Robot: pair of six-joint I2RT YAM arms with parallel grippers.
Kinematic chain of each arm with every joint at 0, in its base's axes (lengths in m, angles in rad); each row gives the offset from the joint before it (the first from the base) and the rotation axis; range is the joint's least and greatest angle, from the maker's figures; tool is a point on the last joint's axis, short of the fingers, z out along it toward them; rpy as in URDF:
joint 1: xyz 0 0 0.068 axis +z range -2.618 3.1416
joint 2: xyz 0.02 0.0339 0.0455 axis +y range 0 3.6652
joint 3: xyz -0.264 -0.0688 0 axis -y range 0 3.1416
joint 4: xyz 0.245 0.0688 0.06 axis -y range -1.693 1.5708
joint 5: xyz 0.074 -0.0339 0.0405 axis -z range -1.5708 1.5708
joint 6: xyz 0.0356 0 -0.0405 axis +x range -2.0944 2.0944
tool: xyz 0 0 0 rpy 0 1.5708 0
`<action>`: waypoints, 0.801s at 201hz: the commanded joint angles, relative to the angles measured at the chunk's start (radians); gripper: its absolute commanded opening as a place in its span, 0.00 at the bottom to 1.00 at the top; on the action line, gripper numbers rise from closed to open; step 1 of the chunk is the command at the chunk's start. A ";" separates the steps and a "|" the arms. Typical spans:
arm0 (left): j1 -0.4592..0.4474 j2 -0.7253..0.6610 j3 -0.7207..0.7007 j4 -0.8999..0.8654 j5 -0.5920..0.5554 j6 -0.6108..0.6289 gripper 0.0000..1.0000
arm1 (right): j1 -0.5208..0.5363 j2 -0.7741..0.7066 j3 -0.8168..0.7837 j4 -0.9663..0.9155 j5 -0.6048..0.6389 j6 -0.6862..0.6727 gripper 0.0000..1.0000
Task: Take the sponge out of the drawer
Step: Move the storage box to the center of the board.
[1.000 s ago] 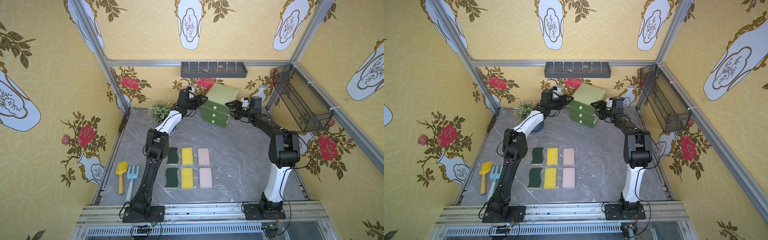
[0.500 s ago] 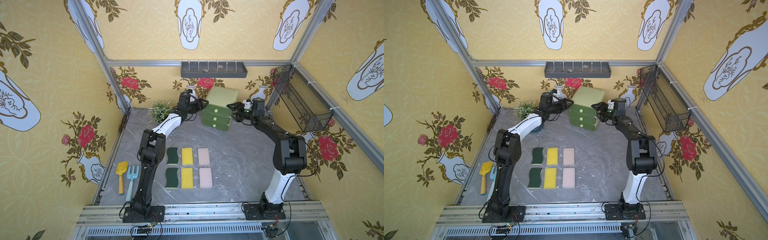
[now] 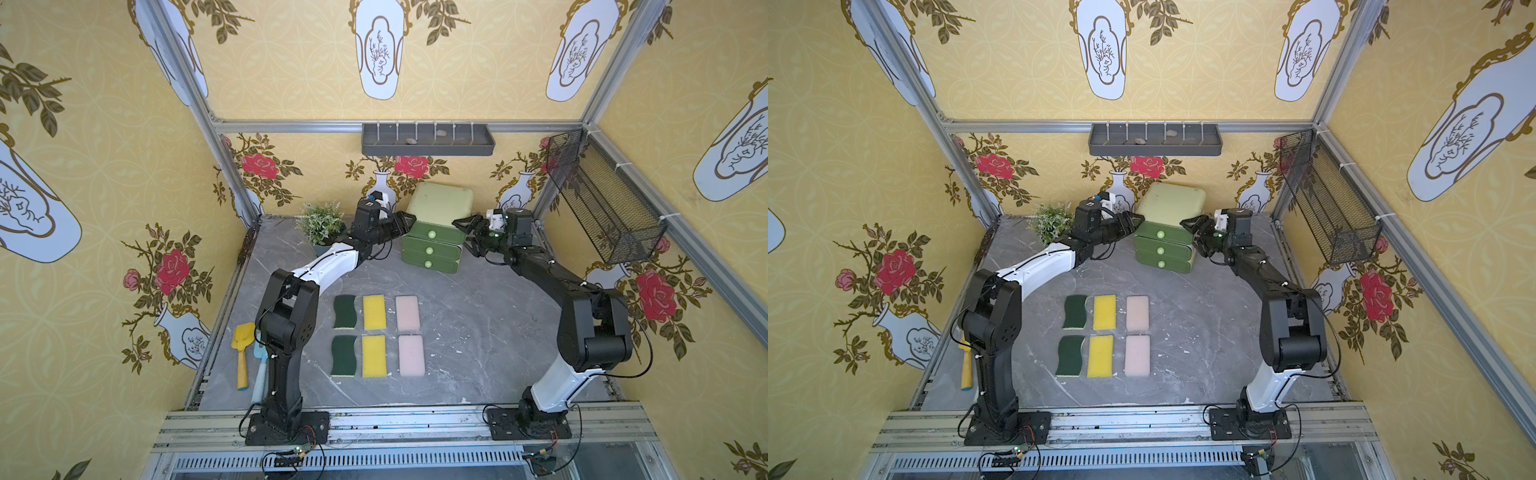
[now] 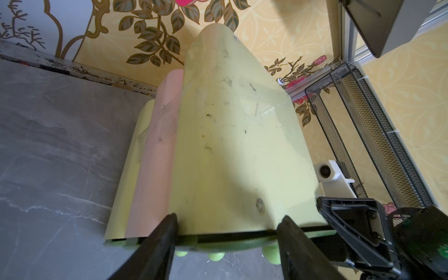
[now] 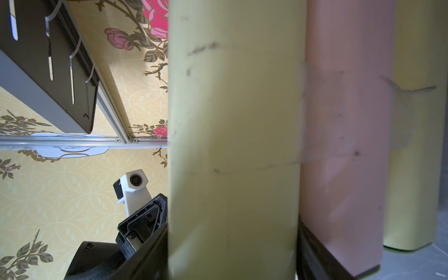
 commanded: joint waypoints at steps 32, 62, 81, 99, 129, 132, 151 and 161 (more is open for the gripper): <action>-0.038 -0.049 -0.052 0.145 0.179 0.031 0.77 | 0.008 -0.036 -0.029 0.005 -0.034 -0.101 0.87; -0.039 -0.092 -0.077 0.101 0.116 0.097 0.82 | 0.000 -0.084 -0.033 -0.068 0.026 -0.162 0.92; -0.038 -0.121 -0.090 0.060 0.072 0.140 0.85 | -0.002 -0.114 -0.025 -0.115 0.059 -0.198 0.96; -0.038 -0.154 -0.117 0.043 0.026 0.175 0.87 | -0.001 -0.137 -0.020 -0.146 0.083 -0.224 0.98; -0.038 -0.200 -0.150 0.008 -0.034 0.229 0.90 | -0.001 -0.144 -0.026 -0.177 0.095 -0.249 0.99; -0.038 -0.202 -0.155 0.005 -0.037 0.232 0.90 | -0.001 -0.144 -0.027 -0.178 0.094 -0.251 0.99; -0.038 -0.228 -0.181 -0.001 -0.065 0.247 0.91 | -0.002 -0.148 -0.038 -0.191 0.092 -0.262 0.98; -0.038 -0.247 -0.200 -0.001 -0.084 0.257 0.91 | -0.002 -0.160 -0.048 -0.195 0.101 -0.270 0.98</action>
